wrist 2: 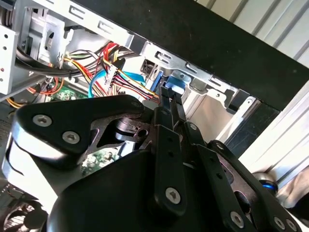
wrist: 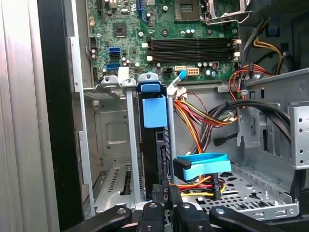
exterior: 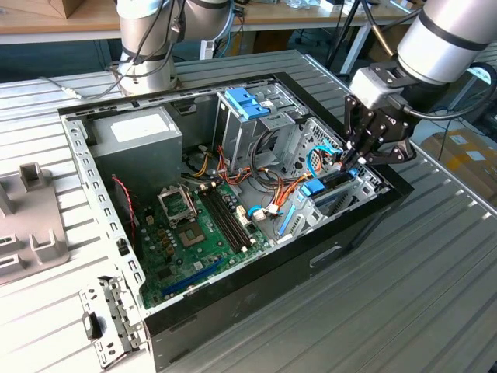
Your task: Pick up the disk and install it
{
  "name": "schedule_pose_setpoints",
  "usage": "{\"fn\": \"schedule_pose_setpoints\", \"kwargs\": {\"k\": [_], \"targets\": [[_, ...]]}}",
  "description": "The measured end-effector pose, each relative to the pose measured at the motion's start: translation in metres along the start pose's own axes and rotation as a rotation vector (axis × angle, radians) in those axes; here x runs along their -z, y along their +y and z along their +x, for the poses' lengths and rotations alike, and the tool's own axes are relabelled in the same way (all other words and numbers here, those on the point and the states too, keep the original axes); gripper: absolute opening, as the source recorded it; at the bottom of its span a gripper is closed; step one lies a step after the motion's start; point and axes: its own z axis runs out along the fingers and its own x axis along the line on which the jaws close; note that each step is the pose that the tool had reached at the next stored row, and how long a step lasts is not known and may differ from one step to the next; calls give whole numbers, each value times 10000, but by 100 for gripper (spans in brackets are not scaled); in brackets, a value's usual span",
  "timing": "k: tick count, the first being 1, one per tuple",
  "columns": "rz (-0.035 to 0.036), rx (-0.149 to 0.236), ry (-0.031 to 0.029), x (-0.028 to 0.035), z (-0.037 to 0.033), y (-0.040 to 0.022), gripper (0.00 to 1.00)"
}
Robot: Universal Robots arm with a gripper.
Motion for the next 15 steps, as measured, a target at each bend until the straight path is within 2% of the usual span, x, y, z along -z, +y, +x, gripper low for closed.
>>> {"fn": "schedule_pose_setpoints", "kwargs": {"k": [2, 8, 12, 15], "targets": [[9, -129, 3, 0, 0, 12, 17], [25, -336, 8, -8, -2, 100, 17], [42, -551, 15, -48, -35, 110, 17], [45, -595, 17, -54, -36, 117, 17]]}}
